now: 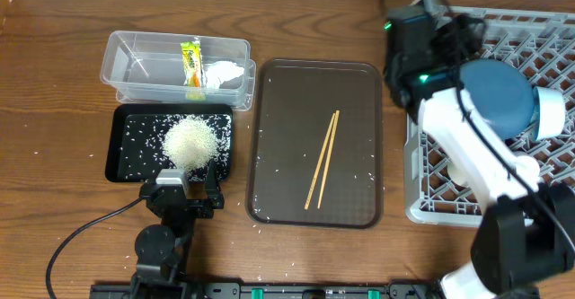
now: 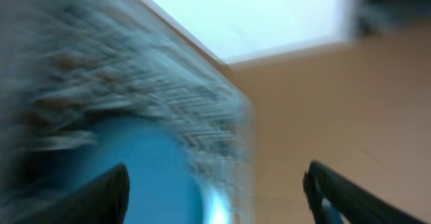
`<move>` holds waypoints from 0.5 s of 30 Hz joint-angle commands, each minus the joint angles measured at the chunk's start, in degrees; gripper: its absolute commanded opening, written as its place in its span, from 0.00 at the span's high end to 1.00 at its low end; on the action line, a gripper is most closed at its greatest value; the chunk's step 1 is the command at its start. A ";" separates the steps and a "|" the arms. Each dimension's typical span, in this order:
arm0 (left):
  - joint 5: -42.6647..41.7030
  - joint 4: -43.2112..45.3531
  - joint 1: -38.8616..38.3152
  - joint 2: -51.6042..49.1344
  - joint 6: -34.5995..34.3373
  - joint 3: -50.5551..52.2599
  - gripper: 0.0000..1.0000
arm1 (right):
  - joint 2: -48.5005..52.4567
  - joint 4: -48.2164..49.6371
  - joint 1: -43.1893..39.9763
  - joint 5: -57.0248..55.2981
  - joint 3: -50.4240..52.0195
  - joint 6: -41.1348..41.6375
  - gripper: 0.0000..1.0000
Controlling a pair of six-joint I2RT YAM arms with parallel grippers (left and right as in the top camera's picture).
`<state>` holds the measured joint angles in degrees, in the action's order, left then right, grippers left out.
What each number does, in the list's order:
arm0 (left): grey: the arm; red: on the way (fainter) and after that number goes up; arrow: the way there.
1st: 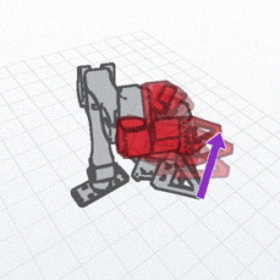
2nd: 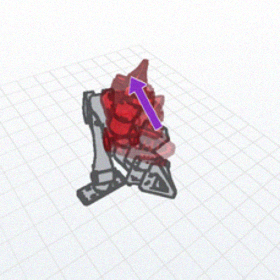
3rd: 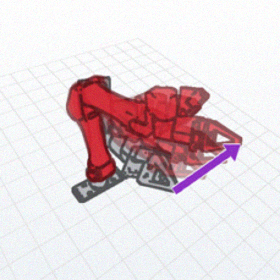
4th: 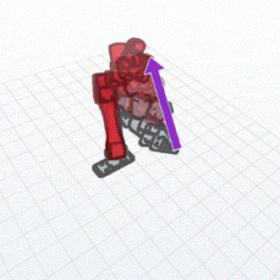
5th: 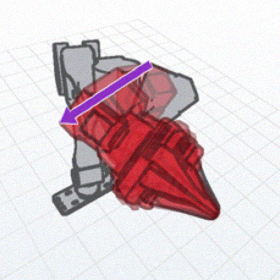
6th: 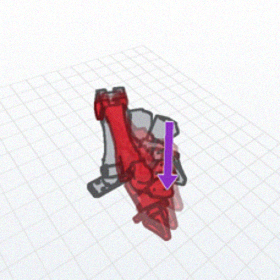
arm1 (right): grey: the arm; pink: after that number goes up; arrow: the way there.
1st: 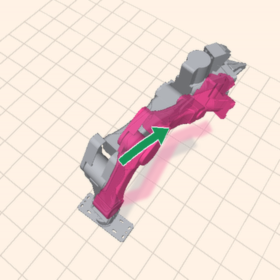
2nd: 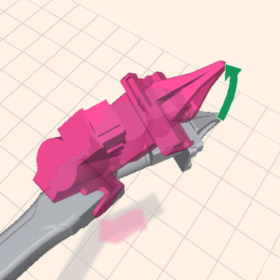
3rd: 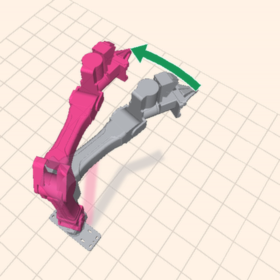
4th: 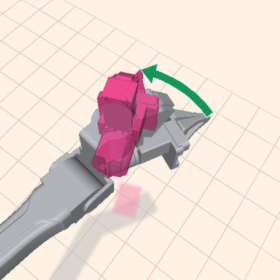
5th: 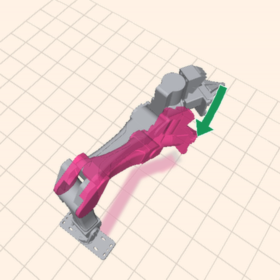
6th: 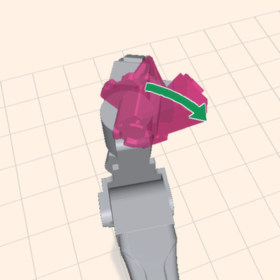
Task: Sort waste into correct bins and load items into the dishwasher rack
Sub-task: 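Grasp one wooden chopstick on the brown tray with the right gripper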
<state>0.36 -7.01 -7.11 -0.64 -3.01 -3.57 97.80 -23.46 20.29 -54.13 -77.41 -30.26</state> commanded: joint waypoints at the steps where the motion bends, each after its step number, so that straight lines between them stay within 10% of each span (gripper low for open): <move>1: 0.26 -0.59 0.35 0.04 -0.31 1.64 0.07 | -3.45 -8.52 3.63 29.70 -0.07 21.73 0.17; 7: 0.26 -0.59 0.35 0.04 -0.31 1.64 0.07 | -1.66 -17.77 5.42 69.44 1.14 48.65 0.29; 15: 0.26 -0.59 0.35 0.04 -0.31 1.64 0.07 | 7.65 -17.75 12.20 64.67 7.67 71.19 0.59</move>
<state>0.36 -7.01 -7.11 -0.64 -3.01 -3.57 101.56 -41.89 30.41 8.97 -72.01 27.94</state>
